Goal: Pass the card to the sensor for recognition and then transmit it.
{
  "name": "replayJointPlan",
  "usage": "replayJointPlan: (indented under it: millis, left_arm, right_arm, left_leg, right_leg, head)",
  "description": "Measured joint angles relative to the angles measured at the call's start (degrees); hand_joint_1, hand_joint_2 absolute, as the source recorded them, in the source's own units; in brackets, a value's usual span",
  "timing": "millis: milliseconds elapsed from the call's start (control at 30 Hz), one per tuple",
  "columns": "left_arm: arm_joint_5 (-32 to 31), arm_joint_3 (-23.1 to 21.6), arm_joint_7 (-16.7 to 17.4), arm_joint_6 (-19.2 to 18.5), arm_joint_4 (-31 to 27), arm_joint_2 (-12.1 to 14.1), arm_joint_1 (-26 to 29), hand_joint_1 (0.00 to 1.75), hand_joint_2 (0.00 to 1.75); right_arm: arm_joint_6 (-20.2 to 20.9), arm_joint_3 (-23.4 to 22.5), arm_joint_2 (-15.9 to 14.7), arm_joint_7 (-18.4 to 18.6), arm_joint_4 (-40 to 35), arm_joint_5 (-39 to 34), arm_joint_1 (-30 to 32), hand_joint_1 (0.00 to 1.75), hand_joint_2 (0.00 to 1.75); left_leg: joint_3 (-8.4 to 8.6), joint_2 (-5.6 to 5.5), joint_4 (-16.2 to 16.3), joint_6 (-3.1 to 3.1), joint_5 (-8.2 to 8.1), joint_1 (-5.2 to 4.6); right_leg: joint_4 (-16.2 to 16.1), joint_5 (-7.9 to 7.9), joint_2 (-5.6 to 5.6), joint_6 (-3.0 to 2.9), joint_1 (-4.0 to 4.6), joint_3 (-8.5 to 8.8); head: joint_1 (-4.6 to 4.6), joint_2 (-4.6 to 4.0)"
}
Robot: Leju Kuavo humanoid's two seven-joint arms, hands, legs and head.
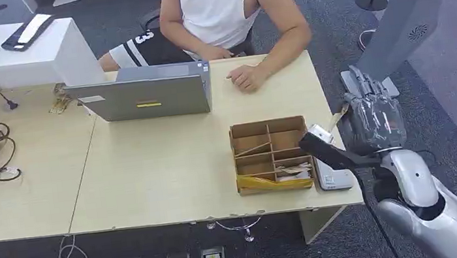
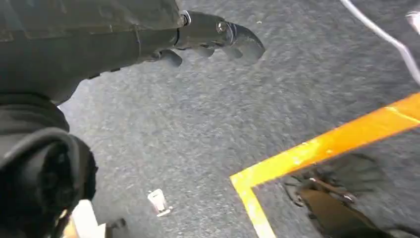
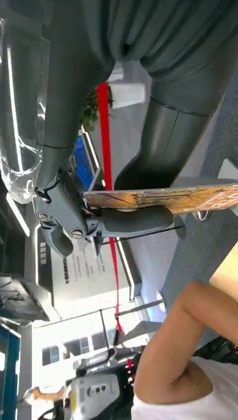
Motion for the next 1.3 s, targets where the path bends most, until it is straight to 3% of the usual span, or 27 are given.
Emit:
replayJointPlan:
  millis: [33, 367, 667, 1300]
  left_arm:
    - [0.4, 0.4, -0.1, 0.0, 0.0, 0.9, 1.9, 0.0, 0.0]
    - [1.9, 1.2, -1.1, 0.0, 0.0, 1.4, 3.1, 0.0, 0.0]
    - [2.8, 2.2, -1.9, 0.0, 0.0, 1.5, 3.2, 0.0, 0.0]
    - [2.8, 2.2, -0.4, 0.0, -2.3, 1.9, 3.1, 0.0, 0.0]
  right_arm:
    - [-3.9, -3.1, -1.0, -1.1, 0.7, -0.2, 5.2, 1.75, 1.75]
    - [-5.7, -8.7, -3.0, -0.6, 3.8, -1.9, 11.2, 1.75, 1.75]
    - [-4.3, -7.8, -2.2, -2.1, 6.7, -1.9, 11.5, 1.75, 1.75]
    - [-4.3, -1.1, 3.9, -5.5, 16.9, -3.3, 10.6, 1.75, 1.75]
  left_leg:
    - [0.01, 0.19, 0.0, -0.02, -0.07, 0.0]
    - [0.0, 0.32, 0.0, -0.02, -0.07, 0.01]
    - [-0.01, 0.3, 0.0, -0.02, -0.06, 0.02]
    - [-0.03, 0.28, 0.0, -0.02, -0.06, 0.02]
  right_leg:
    - [0.0, 0.0, 0.17, 0.0, 0.0, -0.11]
    - [0.0, 0.0, 0.3, 0.0, 0.01, -0.1]
    - [0.0, 0.0, 0.28, 0.0, 0.02, -0.09]
    - [0.0, 0.0, 0.27, 0.0, 0.02, -0.09]
  head:
    - [-0.04, 0.0]
    - [-0.02, 0.0]
    - [-0.04, 0.0]
    - [-0.02, 0.0]
